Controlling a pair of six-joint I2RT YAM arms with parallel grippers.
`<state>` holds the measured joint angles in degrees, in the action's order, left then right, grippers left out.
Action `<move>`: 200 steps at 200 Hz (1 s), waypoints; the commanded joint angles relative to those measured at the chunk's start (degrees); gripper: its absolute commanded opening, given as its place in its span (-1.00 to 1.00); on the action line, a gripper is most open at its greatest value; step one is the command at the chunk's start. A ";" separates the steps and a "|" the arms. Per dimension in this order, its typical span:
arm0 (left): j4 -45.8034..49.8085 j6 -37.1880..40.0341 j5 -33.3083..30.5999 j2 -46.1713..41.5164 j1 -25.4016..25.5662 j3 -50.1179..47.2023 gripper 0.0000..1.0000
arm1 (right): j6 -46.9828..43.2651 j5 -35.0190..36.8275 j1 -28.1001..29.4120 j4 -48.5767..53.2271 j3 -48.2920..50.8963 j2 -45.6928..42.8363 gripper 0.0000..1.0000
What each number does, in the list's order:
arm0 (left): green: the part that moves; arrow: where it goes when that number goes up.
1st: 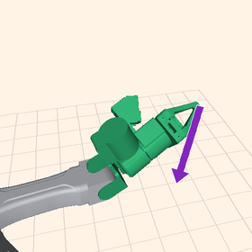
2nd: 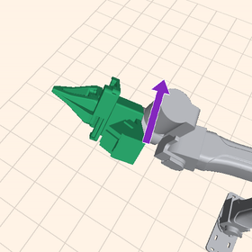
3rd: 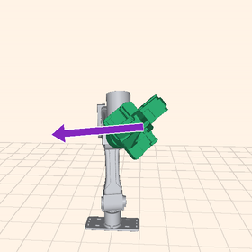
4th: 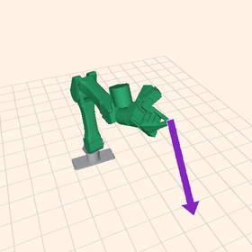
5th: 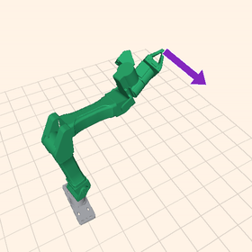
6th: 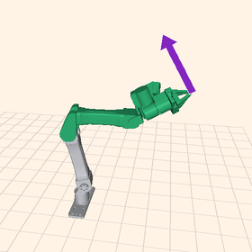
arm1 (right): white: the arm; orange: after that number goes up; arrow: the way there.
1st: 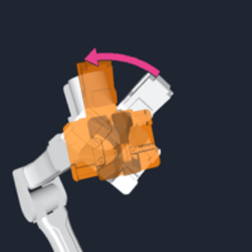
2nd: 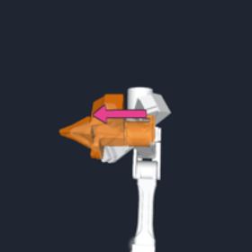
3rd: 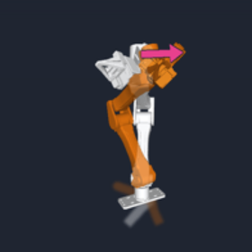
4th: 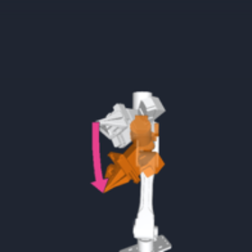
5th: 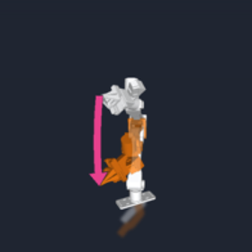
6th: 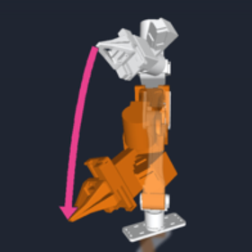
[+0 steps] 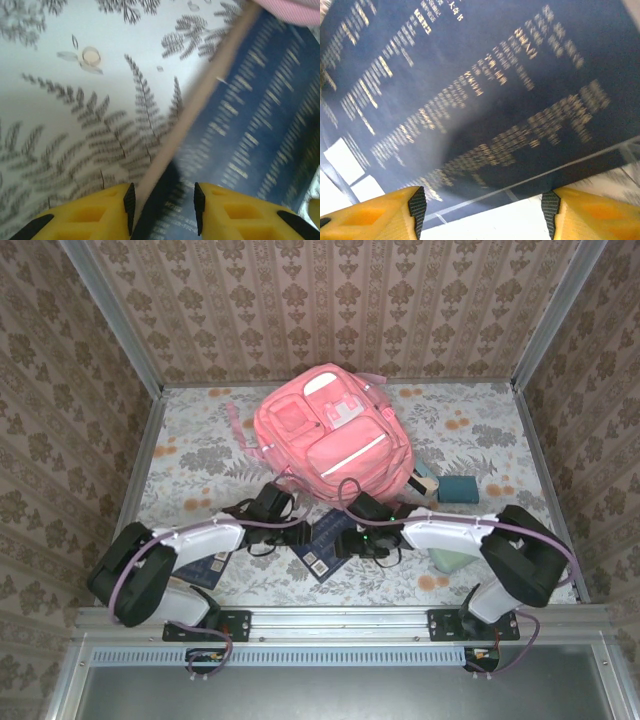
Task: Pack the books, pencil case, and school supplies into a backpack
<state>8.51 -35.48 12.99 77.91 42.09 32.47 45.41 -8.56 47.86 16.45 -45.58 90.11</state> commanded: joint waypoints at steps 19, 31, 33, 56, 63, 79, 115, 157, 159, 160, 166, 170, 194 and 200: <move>1.99 -5.70 -1.07 -7.12 3.67 -3.98 -0.22 | -4.58 -1.35 -0.71 -7.20 -9.35 6.30 0.31; 1.81 -6.96 -1.37 -8.39 4.69 -4.72 -0.22 | -4.95 -2.39 -0.74 -7.04 -11.43 7.78 0.31; 1.84 -7.14 -1.50 -8.52 4.81 -4.81 -0.22 | -4.97 -2.57 -0.68 -7.04 -11.78 7.93 0.31; 2.22 -8.57 -3.00 -10.72 5.21 -5.88 -0.16 | -5.15 -2.96 -0.69 -6.40 -13.20 9.12 0.30; 3.17 -8.62 -4.00 -11.45 5.13 -5.80 -0.14 | -4.92 -2.74 -0.70 -6.00 -13.06 9.04 0.31; 6.24 -8.51 -7.06 -12.81 3.98 -4.99 -0.06 | -3.29 -1.72 -0.73 -5.76 -11.20 7.68 0.29; 4.25 -7.22 -5.02 -12.45 -1.00 -4.55 -0.05 | 2.37 1.40 -0.73 -9.99 -4.15 4.49 0.25; 0.65 -6.01 -1.52 -4.54 -2.78 -2.15 -0.15 | 6.12 1.78 -0.84 -15.71 -1.29 6.19 0.17; 0.61 -5.87 -1.38 -4.17 -2.77 -2.04 -0.15 | 6.17 1.72 -0.88 -15.82 -1.40 6.39 0.17; 0.57 -5.89 -1.34 -4.04 -2.79 -1.96 -0.15 | 6.26 1.67 -0.86 -15.83 -1.46 6.48 0.17; 0.80 -6.07 -1.07 -2.94 -2.73 -1.68 -0.16 | 6.64 1.29 -0.84 -15.87 -1.81 7.13 0.16; 1.13 -6.20 -1.04 -2.32 -2.78 -1.48 -0.19 | 6.78 0.98 -0.90 -15.79 -2.02 7.48 0.17; 2.93 -6.19 -1.30 0.04 -2.62 -1.63 -0.31 | 8.05 -1.20 -0.86 -17.63 -2.27 8.76 0.11; 2.74 -6.34 -1.39 -0.08 -2.62 -2.15 -0.33 | 8.64 -1.74 -0.97 -18.42 -2.14 8.88 0.09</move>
<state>10.50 -42.28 10.50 76.38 39.31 30.26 50.87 -7.79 46.83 2.90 -47.81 96.60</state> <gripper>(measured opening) 0.349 0.557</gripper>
